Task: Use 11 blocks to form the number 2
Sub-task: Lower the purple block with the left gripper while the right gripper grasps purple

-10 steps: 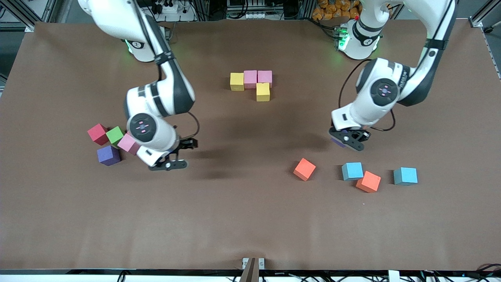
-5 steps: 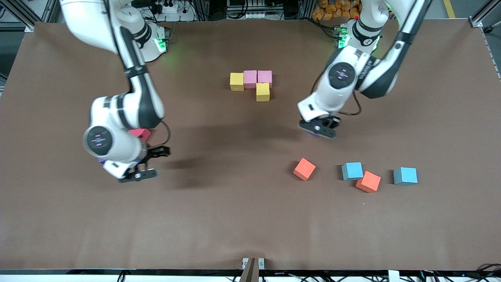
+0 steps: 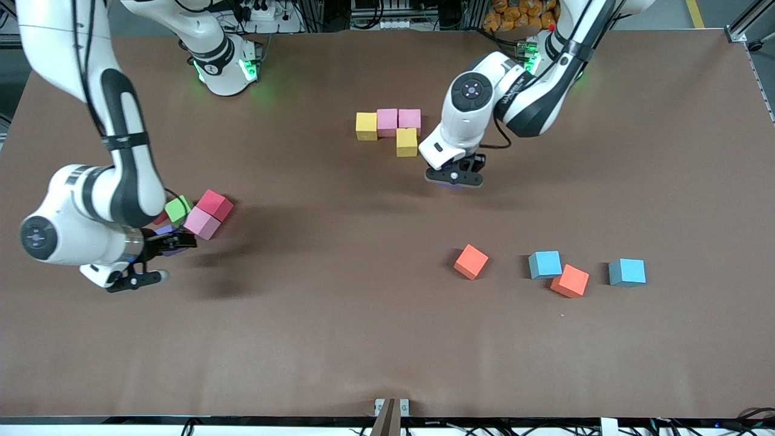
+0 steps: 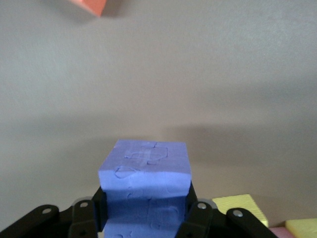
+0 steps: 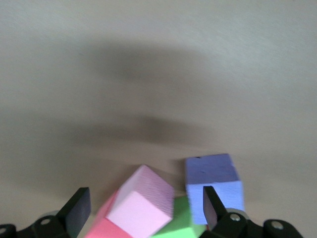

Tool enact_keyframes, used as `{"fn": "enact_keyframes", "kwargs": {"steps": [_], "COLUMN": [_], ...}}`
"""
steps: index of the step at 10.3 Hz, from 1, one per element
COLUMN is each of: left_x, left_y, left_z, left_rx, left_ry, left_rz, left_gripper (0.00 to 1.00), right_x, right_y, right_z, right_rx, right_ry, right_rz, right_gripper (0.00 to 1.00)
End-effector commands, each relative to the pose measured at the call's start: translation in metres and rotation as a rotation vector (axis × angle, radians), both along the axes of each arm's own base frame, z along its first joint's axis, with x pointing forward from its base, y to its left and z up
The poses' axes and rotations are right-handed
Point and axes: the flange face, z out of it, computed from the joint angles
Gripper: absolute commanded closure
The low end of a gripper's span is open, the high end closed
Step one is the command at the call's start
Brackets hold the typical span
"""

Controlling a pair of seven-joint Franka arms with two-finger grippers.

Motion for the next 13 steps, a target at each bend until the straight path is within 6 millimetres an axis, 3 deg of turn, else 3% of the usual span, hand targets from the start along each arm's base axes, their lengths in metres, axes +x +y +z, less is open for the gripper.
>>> {"fn": "enact_keyframes", "kwargs": {"steps": [1,4,6,11,13], "left_x": [-0.018,-0.036,-0.048,-0.041,-0.049], "left_y": [-0.019,-0.038,-0.051,-0.056,-0.063], "left_z": [-0.009,-0.024,-0.038,-0.049,-0.058], "left_rx": [0.019,0.015,0.016,-0.029,-0.033], "left_ry": [0.038,0.049,0.053,0.030,0.024], "left_rz": [0.168,0.167,0.203,0.252,0.259], "left_gripper": [0.92,0.93,0.94,0.94,0.94], "right_x": [-0.007,-0.008,-0.019,-0.036,-0.039], "right_y": [-0.024,-0.045,-0.057,-0.070,-0.071], "right_z": [-0.019,-0.039,-0.059,-0.076,-0.081], "right_rx": [0.017,0.029,0.024,0.045,0.037], "right_ry": [-0.007,-0.025,-0.030,-0.006,-0.016], "right_rz": [0.070,0.166,0.178,0.194,0.191], "right_gripper": [0.00,0.00,0.00,0.00,0.00]}}
